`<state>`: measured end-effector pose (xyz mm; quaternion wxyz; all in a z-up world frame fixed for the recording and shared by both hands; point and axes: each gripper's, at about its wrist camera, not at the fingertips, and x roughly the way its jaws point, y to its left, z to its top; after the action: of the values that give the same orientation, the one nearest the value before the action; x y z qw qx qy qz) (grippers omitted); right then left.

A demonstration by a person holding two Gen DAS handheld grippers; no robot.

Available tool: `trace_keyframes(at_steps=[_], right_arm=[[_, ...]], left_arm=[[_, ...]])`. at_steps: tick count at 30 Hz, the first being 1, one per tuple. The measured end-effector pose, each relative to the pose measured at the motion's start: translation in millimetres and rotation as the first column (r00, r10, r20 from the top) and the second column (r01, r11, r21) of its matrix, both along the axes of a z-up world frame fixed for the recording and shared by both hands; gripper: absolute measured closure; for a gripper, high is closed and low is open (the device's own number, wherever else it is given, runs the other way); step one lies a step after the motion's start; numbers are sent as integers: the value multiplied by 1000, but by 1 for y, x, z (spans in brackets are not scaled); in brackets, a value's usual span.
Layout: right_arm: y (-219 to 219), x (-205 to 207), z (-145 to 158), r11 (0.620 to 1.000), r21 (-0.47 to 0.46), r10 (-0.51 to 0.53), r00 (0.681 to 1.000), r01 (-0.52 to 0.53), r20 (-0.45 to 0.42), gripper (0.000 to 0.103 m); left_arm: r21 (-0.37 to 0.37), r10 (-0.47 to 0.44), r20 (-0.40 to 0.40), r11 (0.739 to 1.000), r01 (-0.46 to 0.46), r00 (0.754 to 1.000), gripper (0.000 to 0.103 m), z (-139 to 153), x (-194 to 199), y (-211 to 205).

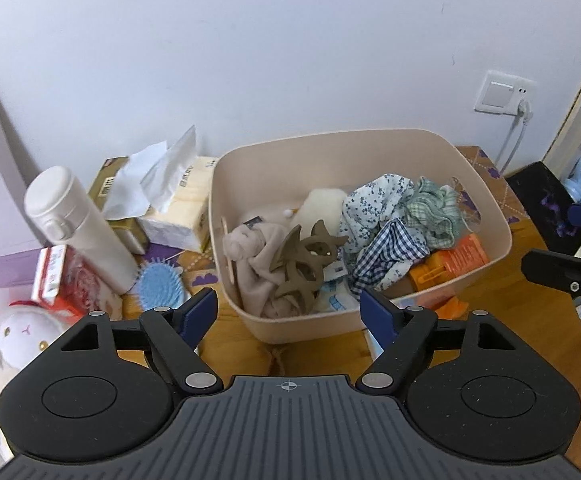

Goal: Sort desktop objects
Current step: 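Open both tools to drop the claw clip and scrunchie into the basket, then grasp the small black box with the left tool while the right tool grasps the orange cloth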

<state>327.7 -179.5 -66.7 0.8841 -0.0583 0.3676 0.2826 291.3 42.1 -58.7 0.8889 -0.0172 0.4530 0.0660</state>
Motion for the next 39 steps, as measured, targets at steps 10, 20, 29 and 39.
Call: trace_keyframes(at_steps=[10,20,29,39], right_arm=[[-30,-32,13,999,5,32,999,-33,23,0],[-74,-56,32,997,62,41,998,-44,50,0],[-102,-83,47,992,42,109,986,-115,129,0],[-128,-113,36,979,-4,201,972,-202,123,0]], left_arm=[[25,34,47,999,-36,998,22,32,-38,-16],[40,52,87,998,-56,995,22,52,-79,-41],[42,136,68,989,-139,988,21,41,-123,-57],[40,196,32,980,-197,980,21,15,-169,-80]])
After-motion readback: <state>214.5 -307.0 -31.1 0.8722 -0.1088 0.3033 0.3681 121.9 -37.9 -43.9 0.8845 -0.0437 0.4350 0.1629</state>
